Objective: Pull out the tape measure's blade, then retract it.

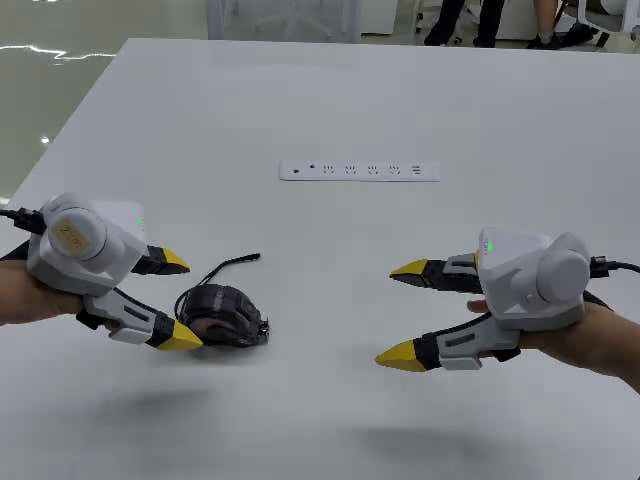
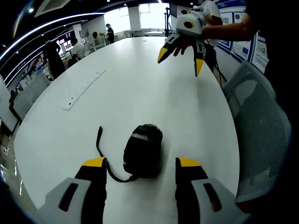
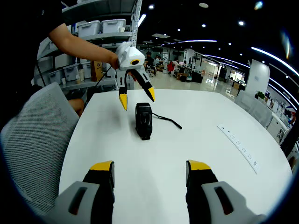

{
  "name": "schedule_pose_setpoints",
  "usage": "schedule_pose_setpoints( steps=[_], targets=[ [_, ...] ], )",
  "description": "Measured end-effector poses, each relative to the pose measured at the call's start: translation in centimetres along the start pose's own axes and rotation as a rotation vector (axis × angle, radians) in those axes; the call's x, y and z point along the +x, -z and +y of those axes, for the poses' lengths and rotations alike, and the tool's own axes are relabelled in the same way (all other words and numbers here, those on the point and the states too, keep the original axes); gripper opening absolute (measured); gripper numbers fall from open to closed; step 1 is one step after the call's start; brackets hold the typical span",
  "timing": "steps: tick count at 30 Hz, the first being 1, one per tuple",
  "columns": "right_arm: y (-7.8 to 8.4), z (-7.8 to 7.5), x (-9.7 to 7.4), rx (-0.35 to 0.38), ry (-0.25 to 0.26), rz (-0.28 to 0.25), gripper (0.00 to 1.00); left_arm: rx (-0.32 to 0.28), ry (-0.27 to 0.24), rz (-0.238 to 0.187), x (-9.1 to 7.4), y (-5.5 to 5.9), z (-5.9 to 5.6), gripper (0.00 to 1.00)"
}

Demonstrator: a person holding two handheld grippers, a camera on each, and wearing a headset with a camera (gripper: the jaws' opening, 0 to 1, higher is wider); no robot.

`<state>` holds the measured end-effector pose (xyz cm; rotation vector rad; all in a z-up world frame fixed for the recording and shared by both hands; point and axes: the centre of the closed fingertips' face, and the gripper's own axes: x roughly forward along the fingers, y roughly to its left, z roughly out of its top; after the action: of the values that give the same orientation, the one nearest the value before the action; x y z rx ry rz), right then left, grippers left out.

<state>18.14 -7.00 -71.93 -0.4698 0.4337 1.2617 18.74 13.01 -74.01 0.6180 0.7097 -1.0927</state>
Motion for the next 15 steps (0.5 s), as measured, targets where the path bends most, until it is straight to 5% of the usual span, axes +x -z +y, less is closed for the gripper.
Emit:
schedule_pose_setpoints(
  steps=[15],
  targets=[
    [1.0, -0.6, 3.6, -0.040, -0.047, 0.041, 0.56, 0.087, 0.081, 0.074, 1.4, 1.1, 0.3, 0.45]
  ],
)
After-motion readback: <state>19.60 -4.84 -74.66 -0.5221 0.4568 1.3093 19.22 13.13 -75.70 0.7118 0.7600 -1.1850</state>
